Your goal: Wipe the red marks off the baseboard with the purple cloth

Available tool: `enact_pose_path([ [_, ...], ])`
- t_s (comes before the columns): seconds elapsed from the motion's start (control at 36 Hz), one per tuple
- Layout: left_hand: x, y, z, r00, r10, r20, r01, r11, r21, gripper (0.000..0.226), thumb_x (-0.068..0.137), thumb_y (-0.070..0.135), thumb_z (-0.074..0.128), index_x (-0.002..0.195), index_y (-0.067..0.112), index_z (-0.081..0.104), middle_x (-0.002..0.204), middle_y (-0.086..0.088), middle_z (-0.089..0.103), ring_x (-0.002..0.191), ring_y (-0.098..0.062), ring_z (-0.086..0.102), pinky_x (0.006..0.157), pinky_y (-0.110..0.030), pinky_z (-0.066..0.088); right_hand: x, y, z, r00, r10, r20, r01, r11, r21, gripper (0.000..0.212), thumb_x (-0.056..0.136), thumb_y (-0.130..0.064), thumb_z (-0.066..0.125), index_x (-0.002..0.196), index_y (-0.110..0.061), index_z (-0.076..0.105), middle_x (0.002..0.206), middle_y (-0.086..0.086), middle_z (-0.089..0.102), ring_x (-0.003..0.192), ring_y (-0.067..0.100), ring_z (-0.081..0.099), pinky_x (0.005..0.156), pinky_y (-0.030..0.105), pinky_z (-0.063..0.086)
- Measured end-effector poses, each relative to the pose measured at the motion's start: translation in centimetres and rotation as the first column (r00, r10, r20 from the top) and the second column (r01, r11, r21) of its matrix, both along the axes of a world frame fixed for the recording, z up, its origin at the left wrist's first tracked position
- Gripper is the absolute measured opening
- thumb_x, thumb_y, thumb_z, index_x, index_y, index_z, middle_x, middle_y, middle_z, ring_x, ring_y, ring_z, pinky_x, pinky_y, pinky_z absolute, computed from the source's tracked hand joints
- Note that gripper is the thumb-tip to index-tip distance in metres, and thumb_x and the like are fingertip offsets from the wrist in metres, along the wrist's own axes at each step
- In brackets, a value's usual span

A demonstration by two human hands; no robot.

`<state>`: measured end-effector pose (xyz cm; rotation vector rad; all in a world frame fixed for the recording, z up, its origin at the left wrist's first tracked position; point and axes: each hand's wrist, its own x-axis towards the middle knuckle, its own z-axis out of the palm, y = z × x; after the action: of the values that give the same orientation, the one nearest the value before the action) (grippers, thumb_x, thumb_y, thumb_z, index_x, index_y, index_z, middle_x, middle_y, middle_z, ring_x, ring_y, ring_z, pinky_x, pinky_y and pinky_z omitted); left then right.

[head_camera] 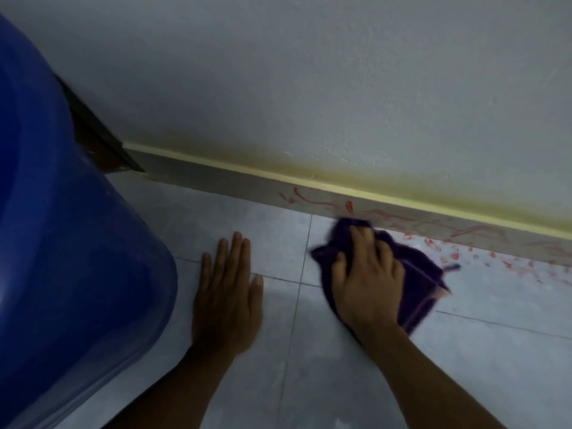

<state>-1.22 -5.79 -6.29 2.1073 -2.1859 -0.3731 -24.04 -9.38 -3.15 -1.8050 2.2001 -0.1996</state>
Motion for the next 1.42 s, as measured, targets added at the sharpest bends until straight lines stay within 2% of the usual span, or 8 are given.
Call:
enact_pose_path([
  [0.19, -0.3, 0.1, 0.1, 1.0, 0.006, 0.002, -0.006, 1.0, -0.012, 0.064, 0.107, 0.043, 0.016, 0.165, 0.016, 0.009, 0.175, -0.006, 0.002, 0.162, -0.023, -0.001, 0.129, -0.054, 0.015, 0.5, 0.9, -0.5, 0.987, -0.161, -0.011, 0.161, 0.987, 0.004, 0.061, 0.104, -0.045, 0.028, 0.158, -0.018, 0.021, 0.164, 0.006, 0.024, 0.15, 0.031, 0.02, 0.122, 0.052, 0.017],
  [0.28, -0.3, 0.0, 0.1, 0.999, 0.006, 0.034, -0.006, 1.0, -0.007, 0.065, 0.107, 0.042, 0.017, 0.165, 0.014, 0.011, 0.174, -0.007, 0.003, 0.162, -0.025, 0.001, 0.129, -0.054, 0.015, 3.9, 0.3, -0.2, 0.998, -0.003, 0.059, 0.0, 0.999, 0.04, 0.064, 0.103, -0.047, 0.033, 0.16, -0.023, 0.015, 0.167, 0.003, 0.016, 0.154, 0.028, 0.01, 0.122, 0.048, 0.004],
  [0.39, 0.0, -0.1, -0.3, 0.995, -0.043, 0.086, 0.039, 0.998, 0.046, 0.064, 0.107, 0.044, 0.016, 0.164, 0.015, 0.015, 0.174, -0.009, 0.004, 0.162, -0.027, -0.002, 0.129, -0.056, 0.013, 9.2, -2.7, 0.2, 0.943, 0.311, 0.115, -0.317, 0.948, 0.035, 0.065, 0.101, -0.049, 0.034, 0.16, -0.026, 0.017, 0.167, -0.001, 0.015, 0.153, 0.025, 0.009, 0.122, 0.046, 0.008],
  [0.56, 0.0, -0.3, 0.2, 0.996, -0.022, 0.091, 0.02, 1.0, 0.021, 0.067, 0.106, 0.044, 0.01, 0.164, 0.011, 0.014, 0.173, -0.01, 0.006, 0.161, -0.027, 0.003, 0.129, -0.055, 0.014, 6.0, -2.6, -0.6, 0.92, 0.391, 0.034, -0.392, 0.92, 0.007, 0.061, 0.103, -0.049, 0.029, 0.16, -0.027, 0.021, 0.166, -0.004, 0.022, 0.152, 0.022, 0.019, 0.121, 0.044, 0.018],
  [0.83, 0.0, 0.1, 0.1, 1.0, -0.026, -0.011, 0.026, 1.0, -0.01, 0.065, 0.107, 0.043, 0.01, 0.165, 0.015, 0.008, 0.175, -0.005, 0.0, 0.162, -0.023, -0.003, 0.13, -0.054, 0.011, -6.6, 1.6, 0.2, 0.997, -0.075, -0.013, 0.075, 0.997, -0.011, 0.051, 0.103, -0.039, 0.036, 0.152, -0.028, 0.029, 0.155, 0.007, 0.042, 0.142, 0.03, 0.036, 0.113, 0.05, 0.028],
  [1.0, -0.5, 0.1, 0.2, 1.0, -0.015, -0.014, 0.015, 0.999, -0.033, 0.065, 0.107, 0.042, 0.01, 0.165, 0.014, 0.009, 0.175, -0.006, 0.002, 0.162, -0.024, -0.001, 0.13, -0.054, 0.01, -1.9, 1.5, -0.6, 0.967, -0.255, -0.002, 0.254, 0.967, -0.028, 0.061, 0.103, -0.039, 0.032, 0.159, -0.017, 0.017, 0.165, 0.007, 0.023, 0.152, 0.03, 0.017, 0.123, 0.052, 0.017],
  [1.19, -0.6, -0.2, 0.0, 0.994, -0.01, 0.111, 0.01, 1.0, 0.006, 0.066, 0.105, 0.04, 0.013, 0.163, 0.007, 0.015, 0.173, -0.012, 0.007, 0.161, -0.03, 0.006, 0.129, -0.056, 0.013, 6.4, -1.5, -0.5, 0.941, 0.33, 0.078, -0.328, 0.944, -0.038, 0.063, 0.1, -0.042, 0.036, 0.159, -0.021, 0.023, 0.165, 0.001, 0.025, 0.153, 0.023, 0.015, 0.124, 0.044, 0.008],
  [1.42, -0.7, -0.3, 0.2, 0.998, -0.015, 0.069, 0.014, 1.0, 0.009, 0.066, 0.104, 0.037, 0.014, 0.163, 0.007, 0.014, 0.172, -0.014, 0.011, 0.16, -0.03, 0.009, 0.129, -0.055, 0.014, 1.5, -1.4, -0.5, 0.947, 0.317, 0.043, -0.315, 0.948, -0.046, 0.058, 0.102, -0.042, 0.035, 0.156, -0.023, 0.03, 0.161, -0.004, 0.034, 0.148, 0.021, 0.027, 0.123, 0.041, 0.019],
])
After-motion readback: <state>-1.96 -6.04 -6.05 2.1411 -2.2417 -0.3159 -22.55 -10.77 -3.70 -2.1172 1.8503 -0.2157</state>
